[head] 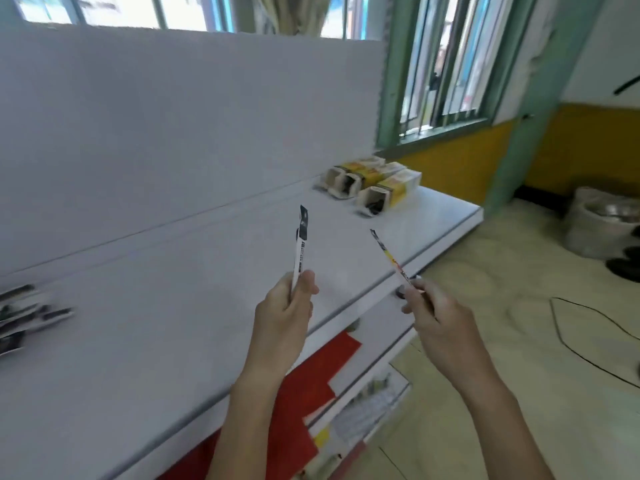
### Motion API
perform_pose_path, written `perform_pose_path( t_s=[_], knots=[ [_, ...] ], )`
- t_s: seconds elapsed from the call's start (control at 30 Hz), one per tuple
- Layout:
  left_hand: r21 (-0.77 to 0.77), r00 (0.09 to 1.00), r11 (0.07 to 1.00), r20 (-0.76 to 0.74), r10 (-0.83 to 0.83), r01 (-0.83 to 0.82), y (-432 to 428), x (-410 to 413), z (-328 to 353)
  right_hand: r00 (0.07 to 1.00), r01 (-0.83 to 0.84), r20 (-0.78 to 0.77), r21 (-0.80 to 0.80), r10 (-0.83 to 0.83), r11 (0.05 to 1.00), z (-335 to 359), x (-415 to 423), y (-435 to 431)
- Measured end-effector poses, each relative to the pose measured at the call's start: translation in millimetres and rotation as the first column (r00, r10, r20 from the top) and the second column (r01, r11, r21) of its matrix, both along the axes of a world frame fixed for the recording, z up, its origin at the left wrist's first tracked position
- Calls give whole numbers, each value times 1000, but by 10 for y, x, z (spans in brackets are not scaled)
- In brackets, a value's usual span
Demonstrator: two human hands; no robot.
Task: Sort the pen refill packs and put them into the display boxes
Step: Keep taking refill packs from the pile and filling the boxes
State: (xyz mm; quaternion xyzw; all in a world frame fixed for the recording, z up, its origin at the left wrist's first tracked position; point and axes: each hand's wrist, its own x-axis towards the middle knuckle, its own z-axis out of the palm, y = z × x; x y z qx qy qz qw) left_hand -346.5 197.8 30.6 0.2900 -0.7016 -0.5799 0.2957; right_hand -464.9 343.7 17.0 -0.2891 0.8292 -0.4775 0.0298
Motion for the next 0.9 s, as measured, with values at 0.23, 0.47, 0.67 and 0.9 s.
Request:
perform_pose_path(
  t_s=[0.23,0.47,0.67,0.9],
  knots=[
    [11,999,1000,42,-19,18,210,-865,-78,995,98,-3,-21,-98,995,-15,-725,369],
    [-7,990,1000,140,19,-18,-121,-1652,-87,996,79,33,-12,-78,997,-34,-1517,90],
    [-142,945,984,293,146,-107,-478,-2411,17,1000,-5,-1,-15,5,1000,105,-2305,-347],
    [-359,792,915,497,356,-186,-686,-3068,-102,996,-88,1,-107,89,990,167,-3000,-719]
  ],
)
